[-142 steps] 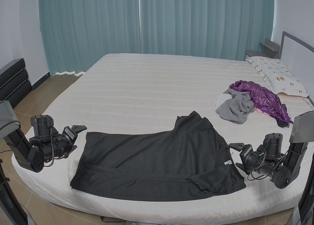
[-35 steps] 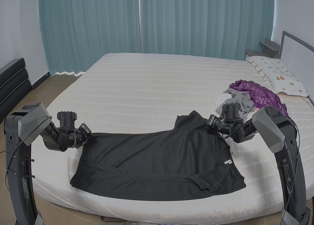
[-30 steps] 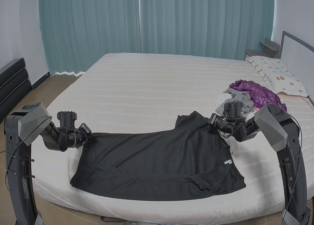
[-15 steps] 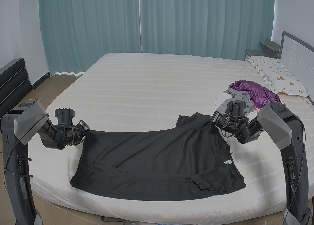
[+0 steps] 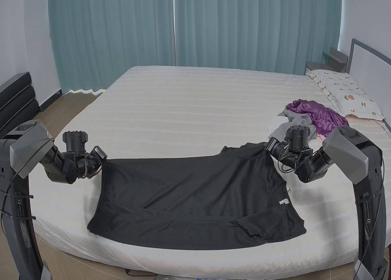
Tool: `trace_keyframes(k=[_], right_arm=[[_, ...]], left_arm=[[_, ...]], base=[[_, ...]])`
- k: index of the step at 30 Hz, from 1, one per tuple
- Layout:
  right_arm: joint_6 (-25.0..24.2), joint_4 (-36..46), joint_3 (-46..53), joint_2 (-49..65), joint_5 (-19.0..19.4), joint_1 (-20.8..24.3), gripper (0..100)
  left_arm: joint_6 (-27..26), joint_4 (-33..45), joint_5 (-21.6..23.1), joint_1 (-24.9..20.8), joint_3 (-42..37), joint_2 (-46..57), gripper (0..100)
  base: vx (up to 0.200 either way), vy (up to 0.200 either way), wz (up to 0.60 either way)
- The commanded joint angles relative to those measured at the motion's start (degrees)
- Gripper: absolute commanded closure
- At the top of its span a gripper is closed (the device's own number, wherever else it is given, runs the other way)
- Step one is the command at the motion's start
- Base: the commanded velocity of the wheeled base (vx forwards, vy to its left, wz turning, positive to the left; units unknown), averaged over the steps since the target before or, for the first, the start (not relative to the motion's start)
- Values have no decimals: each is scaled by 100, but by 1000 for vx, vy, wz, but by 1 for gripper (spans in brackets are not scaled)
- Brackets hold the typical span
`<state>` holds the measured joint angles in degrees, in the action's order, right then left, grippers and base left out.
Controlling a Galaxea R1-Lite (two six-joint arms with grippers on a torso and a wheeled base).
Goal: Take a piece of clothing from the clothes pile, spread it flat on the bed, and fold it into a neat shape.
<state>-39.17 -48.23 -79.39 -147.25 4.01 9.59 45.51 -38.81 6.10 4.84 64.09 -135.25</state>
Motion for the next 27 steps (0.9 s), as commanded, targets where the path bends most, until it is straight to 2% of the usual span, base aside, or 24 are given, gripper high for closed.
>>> trace_keyframes(k=[1,9,11,12,13,15,27], right_arm=[[-21,-424,556,144,328,-19,100],[-73,-548,784,513,425,-186,100],[-126,-539,925,619,548,-204,100],[-144,-565,1162,724,829,-221,100],[-144,-583,1259,786,935,-247,100],[-152,-591,1347,865,1014,-291,100],[-232,-583,1285,636,1014,-291,100]], left_arm=[[-7,-3,-3,61,-72,219,100],[-16,-12,6,61,-151,342,100],[-16,-12,6,52,-168,368,100],[-16,-12,6,52,-186,368,100],[-16,-12,6,52,-186,368,100],[-16,-12,6,52,-186,377,100],[-16,-12,6,52,-195,386,100]], base=[[0,0,0],[0,0,0],[0,0,0],[0,0,0],[0,0,0],[0,0,0],[0,0,0]])
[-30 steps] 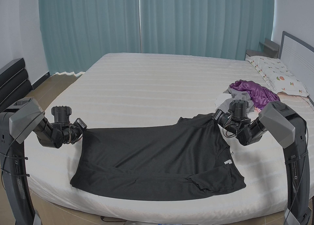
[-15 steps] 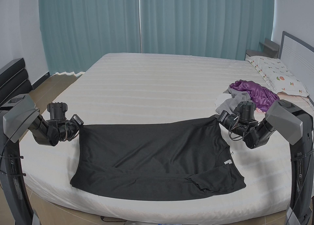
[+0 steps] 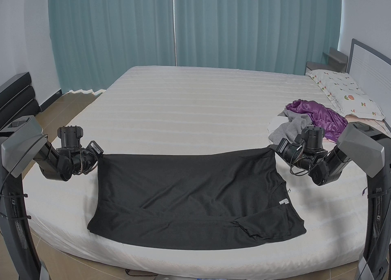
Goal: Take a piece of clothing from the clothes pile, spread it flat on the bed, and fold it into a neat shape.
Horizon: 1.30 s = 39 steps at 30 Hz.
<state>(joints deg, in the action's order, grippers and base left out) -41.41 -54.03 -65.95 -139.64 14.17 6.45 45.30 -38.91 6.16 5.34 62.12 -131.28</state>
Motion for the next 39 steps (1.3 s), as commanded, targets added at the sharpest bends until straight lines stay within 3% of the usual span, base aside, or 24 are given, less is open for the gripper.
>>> trace_keyframes(k=[1,14,29,39], right_arm=[[-7,-11,-85,-151,-2,23,100],[-25,6,21,-72,-2,41,100],[-209,50,1330,763,42,6,100],[-306,-618,2359,1132,157,6,100]], left_arm=[[5,-2,8,2,2,-29,100],[14,-2,8,2,2,-47,100],[5,-213,88,-7,-666,437,100],[-4,-679,96,2,-1457,788,100]], base=[[0,0,0],[0,0,0],[0,0,0],[0,0,0]])
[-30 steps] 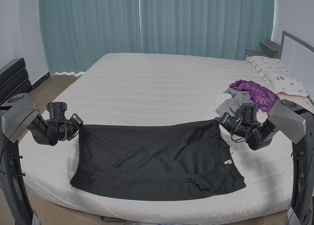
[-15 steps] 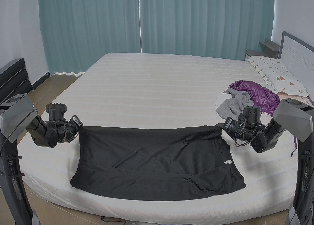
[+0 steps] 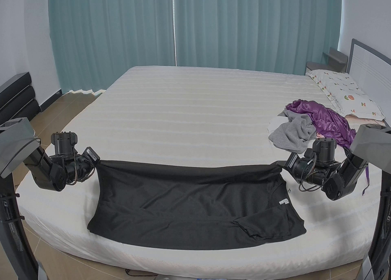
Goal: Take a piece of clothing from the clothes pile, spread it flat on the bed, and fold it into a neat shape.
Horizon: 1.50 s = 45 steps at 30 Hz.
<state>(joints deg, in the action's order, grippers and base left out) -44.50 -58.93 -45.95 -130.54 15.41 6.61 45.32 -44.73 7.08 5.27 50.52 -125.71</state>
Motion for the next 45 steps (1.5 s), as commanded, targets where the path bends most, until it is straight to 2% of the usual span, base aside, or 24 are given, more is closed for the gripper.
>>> trace_keyframes(k=[1,6,11,19,26,31,32,34,35,39,45], right_arm=[[11,-180,499,274,41,-10,100],[46,-330,894,433,147,7,100],[196,-453,1387,564,261,-2,100],[828,-453,1958,424,270,16,100],[1189,-462,2142,248,261,25,100],[1268,-462,2186,230,243,25,100],[1268,-462,2186,222,243,34,0],[1259,-506,2186,204,243,51,0],[1215,-585,2186,239,252,60,0],[1110,-796,2151,477,278,7,0],[626,-752,1729,424,287,-10,0]], left_arm=[[-24,-106,4,9,-411,293,100],[-41,-124,12,1,-719,372,100],[-68,-511,39,1,-1299,416,100],[-472,-1029,56,-26,-2178,337,100],[-560,-1574,65,-43,-2591,-24,100],[-569,-1636,100,-96,-2679,-68,100],[-569,-1636,100,-96,-2679,-68,100],[-560,-1636,100,-96,-2679,-59,100],[-560,-1636,92,-96,-2679,-33,0],[-525,-1644,92,-78,-2670,126,0],[-446,-1644,109,-26,-2292,293,0]], base=[[0,0,0],[0,0,0],[0,0,0],[0,0,0],[0,0,0],[0,0,0],[0,0,0],[0,0,0],[0,0,0],[0,0,0],[0,0,0]])
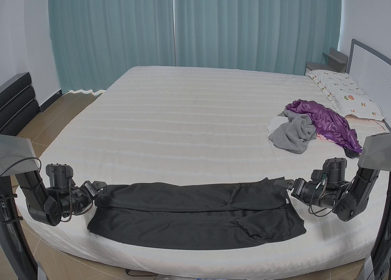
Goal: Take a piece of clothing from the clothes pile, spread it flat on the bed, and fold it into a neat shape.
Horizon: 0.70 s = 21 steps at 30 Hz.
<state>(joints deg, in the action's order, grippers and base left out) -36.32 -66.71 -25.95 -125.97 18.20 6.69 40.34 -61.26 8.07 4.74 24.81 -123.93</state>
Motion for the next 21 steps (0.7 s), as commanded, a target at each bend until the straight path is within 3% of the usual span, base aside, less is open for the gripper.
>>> trace_keyframes(k=[1,6,12,16,21], right_arm=[[-332,17,-402,-165,17,-45,0],[-728,26,-955,-719,43,-142,0],[-1079,26,-1263,-1044,483,-353,0],[-1079,17,-1263,-1062,615,-388,0],[-1079,9,-1254,-1070,615,-379,0]], left_arm=[[115,44,10,27,437,79,0],[220,290,177,-26,1105,-184,0],[167,923,423,-87,1703,-571,0],[-299,923,406,-79,1817,-799,0],[-395,931,406,-123,1826,-861,0]], base=[[0,0,0],[0,0,0],[0,0,0],[0,0,0],[0,0,0]])
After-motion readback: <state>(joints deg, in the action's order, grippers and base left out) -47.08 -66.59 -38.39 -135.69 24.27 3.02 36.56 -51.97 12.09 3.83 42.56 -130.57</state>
